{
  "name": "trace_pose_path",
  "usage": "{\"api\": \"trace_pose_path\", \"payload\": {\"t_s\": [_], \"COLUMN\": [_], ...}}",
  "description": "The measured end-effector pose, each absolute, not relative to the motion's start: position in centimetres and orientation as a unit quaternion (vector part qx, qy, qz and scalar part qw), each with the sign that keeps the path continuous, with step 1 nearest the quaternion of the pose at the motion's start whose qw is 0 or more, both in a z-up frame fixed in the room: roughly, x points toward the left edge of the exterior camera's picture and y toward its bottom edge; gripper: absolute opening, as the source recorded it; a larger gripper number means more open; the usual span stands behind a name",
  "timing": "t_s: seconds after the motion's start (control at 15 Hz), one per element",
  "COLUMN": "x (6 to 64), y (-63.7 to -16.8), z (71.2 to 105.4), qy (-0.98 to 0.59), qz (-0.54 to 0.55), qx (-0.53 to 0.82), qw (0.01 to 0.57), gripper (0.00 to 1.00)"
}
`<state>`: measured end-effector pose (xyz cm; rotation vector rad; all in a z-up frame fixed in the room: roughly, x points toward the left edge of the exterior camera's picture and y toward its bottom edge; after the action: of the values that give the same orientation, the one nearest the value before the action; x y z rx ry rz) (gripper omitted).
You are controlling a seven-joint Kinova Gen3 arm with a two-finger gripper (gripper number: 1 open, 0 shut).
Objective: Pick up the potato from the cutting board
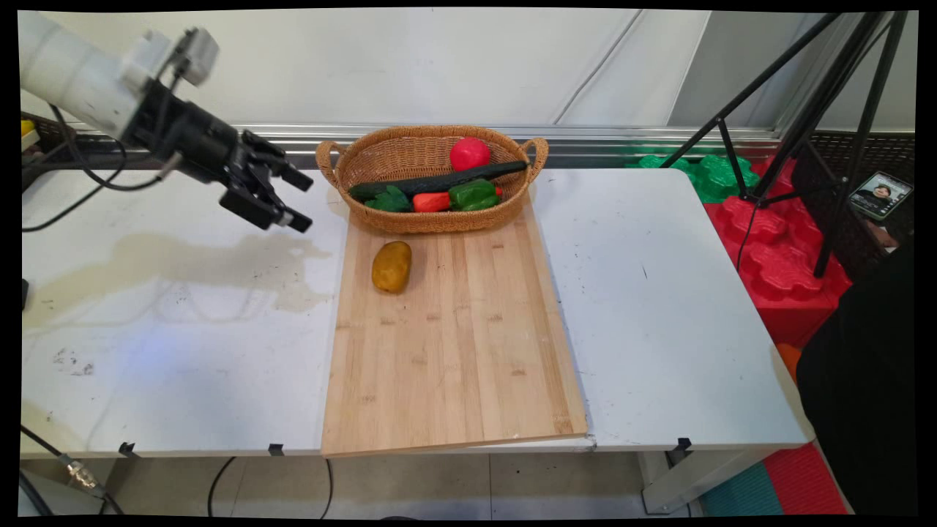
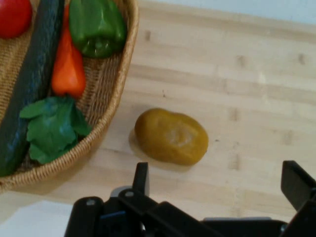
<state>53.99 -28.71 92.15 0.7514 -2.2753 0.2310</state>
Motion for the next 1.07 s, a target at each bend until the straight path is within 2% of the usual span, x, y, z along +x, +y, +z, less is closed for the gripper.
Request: {"api": "trace_pose_path", "payload": {"t_s": [0.53, 1.07], "x": [51.3, 47.8], "y": [-30.4, -32.5], "z": [87.4, 84.2], "qy": [-0.888, -0.868], "qz": [0.075, 0.065], "qx": [0.32, 0.376], "qw": [0.321, 0.317], "gripper": [1.0, 1.0]}}
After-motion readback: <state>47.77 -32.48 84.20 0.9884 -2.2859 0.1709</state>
